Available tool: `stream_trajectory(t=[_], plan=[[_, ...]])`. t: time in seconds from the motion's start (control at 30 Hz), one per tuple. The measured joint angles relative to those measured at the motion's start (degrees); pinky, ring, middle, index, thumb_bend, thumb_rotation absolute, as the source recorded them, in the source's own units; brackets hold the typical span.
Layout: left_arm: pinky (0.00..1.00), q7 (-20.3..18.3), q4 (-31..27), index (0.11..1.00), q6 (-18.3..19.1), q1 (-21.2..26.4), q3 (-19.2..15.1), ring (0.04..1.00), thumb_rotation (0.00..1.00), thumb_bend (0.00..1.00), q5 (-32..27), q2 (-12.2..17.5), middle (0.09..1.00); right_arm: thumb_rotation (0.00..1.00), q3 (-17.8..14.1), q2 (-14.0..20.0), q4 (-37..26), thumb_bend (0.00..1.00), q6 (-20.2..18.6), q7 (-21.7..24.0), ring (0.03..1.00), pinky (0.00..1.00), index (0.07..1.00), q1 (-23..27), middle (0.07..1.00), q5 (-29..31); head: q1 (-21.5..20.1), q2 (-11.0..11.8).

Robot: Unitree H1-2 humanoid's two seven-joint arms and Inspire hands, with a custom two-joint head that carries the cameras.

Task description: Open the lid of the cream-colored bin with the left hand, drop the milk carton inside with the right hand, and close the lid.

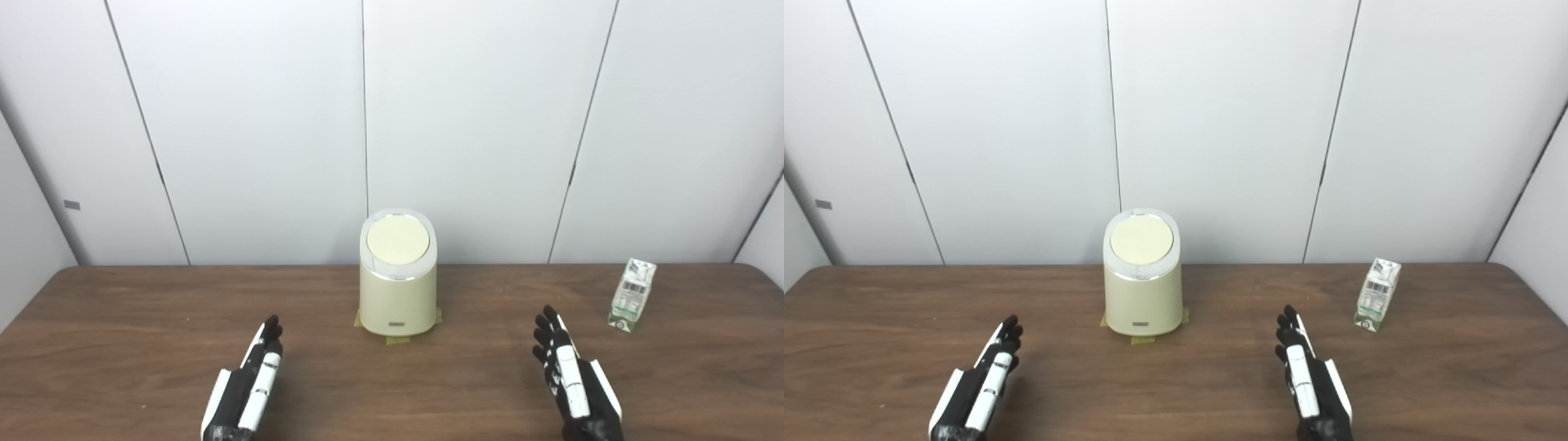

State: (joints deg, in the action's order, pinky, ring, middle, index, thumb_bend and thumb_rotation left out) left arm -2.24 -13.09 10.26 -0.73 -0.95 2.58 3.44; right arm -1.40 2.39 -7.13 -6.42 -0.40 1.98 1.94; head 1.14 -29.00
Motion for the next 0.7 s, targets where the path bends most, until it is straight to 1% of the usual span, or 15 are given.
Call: stream_trajectory(t=[0.3,0.47,0.6,0.7], plan=[[1.0,0.0,0.0,1.0,0.0,0.0,0.0,1.0,0.87,0.35,0.0,0.0,0.981,1.0,0.0,0.0,-0.1,0.66,0.0,0.0,0.969,0.96,0.991,-0.1,0.978,0.0,0.1,-0.1],[1.0,0.0,0.0,1.0,0.0,0.0,0.0,1.0,0.86,0.35,0.0,0.0,0.979,1.0,0.0,0.0,-0.1,0.65,0.0,0.0,0.969,0.95,0.993,-0.1,0.977,0.0,0.1,-0.1],[1.0,0.0,0.0,1.0,0.0,0.0,0.0,1.0,0.86,0.35,0.0,0.0,0.982,1.0,0.0,0.0,-0.1,0.65,-0.1,0.0,0.97,0.96,0.993,-0.1,0.976,0.0,-0.4,-0.7],[1.0,0.0,-0.3,1.0,0.5,0.0,0.0,1.0,0.81,0.37,-0.1,0.0,0.987,1.0,0.0,0.0,-0.1,0.64,-0.1,0.0,0.968,0.95,0.99,0.0,0.974,0.1,-0.4,-0.9]])
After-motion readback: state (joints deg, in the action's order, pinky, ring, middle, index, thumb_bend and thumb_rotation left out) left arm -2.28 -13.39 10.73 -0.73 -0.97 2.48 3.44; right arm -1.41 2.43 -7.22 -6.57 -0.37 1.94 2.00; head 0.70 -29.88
